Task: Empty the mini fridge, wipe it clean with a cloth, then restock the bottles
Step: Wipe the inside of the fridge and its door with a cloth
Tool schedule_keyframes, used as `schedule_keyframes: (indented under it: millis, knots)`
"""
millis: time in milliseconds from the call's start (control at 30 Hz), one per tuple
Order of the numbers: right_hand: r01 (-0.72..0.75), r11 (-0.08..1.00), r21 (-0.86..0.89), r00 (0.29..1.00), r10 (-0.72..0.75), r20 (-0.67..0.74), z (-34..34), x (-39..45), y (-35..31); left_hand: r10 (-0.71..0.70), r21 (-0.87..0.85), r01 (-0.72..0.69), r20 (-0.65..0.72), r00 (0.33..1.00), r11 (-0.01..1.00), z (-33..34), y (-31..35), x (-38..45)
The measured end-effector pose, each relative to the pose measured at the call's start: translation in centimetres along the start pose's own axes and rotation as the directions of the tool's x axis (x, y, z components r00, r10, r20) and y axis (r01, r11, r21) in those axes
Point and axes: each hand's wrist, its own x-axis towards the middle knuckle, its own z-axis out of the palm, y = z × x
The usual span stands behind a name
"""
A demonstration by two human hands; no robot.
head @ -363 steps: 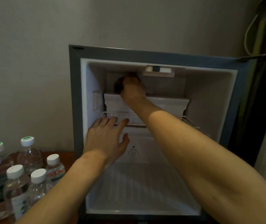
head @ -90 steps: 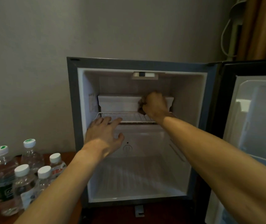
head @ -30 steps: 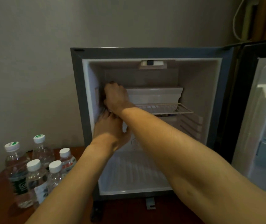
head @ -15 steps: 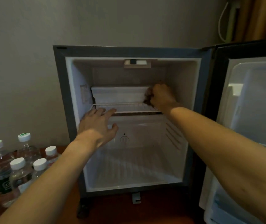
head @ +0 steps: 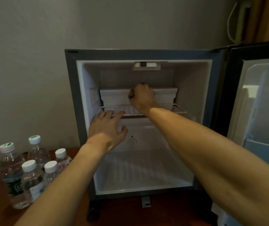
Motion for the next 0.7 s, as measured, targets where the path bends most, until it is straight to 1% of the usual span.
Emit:
schedule_keyframes:
  millis: [67, 133, 233, 267, 300, 400, 467, 567, 700]
  knots:
    - [0.056, 0.998, 0.022, 0.998, -0.056, -0.002, 1.1, 0.2, -2.8, -0.010, -0.022, 0.010, 0.006, 1.000, 1.000, -0.3, 0.3, -0.2]
    - [0.123, 0.992, 0.027, 0.992, -0.123, -0.008, 2.1, 0.2, -5.8, -0.030, -0.069, 0.029, -0.019, 0.999, 0.997, -0.5, 0.5, -0.2]
    - [0.179, 0.984, -0.008, 0.984, -0.179, -0.013, 3.1, 0.1, -9.5, -0.123, -0.217, 0.120, 0.001, 0.992, 0.969, -1.1, 0.7, -0.4]
    - [0.177, 0.984, -0.028, 0.984, -0.178, -0.020, 3.2, 0.2, -10.1, -0.127, -0.218, 0.129, 0.023, 0.992, 0.967, -1.2, 0.7, -0.3]
    - [0.174, 0.984, -0.040, 0.984, -0.175, -0.019, 3.2, 0.3, -10.2, -0.112, -0.185, 0.116, 0.036, 0.993, 0.976, -1.2, 0.6, -0.2]
    - [0.206, 0.979, 0.002, 0.978, -0.206, 0.018, 2.8, 0.6, -8.5, -0.045, -0.152, 0.038, -0.044, 0.998, 0.988, -0.5, 0.4, -0.2]
    - [0.191, 0.981, 0.027, 0.981, -0.192, 0.024, 2.1, 0.6, -6.4, -0.007, -0.094, 0.000, -0.077, 0.997, 0.996, -0.2, 0.3, -0.2]
    - [0.117, 0.992, 0.046, 0.991, -0.120, 0.055, 1.1, 0.4, -2.9, 0.011, -0.027, -0.012, -0.034, 0.999, 1.000, 0.1, -0.1, -0.1]
    - [-0.021, 0.998, 0.063, 0.998, 0.017, 0.067, -1.0, 0.1, 2.4, 0.013, -0.034, -0.013, -0.009, 1.000, 0.999, 0.0, -0.2, 0.1]
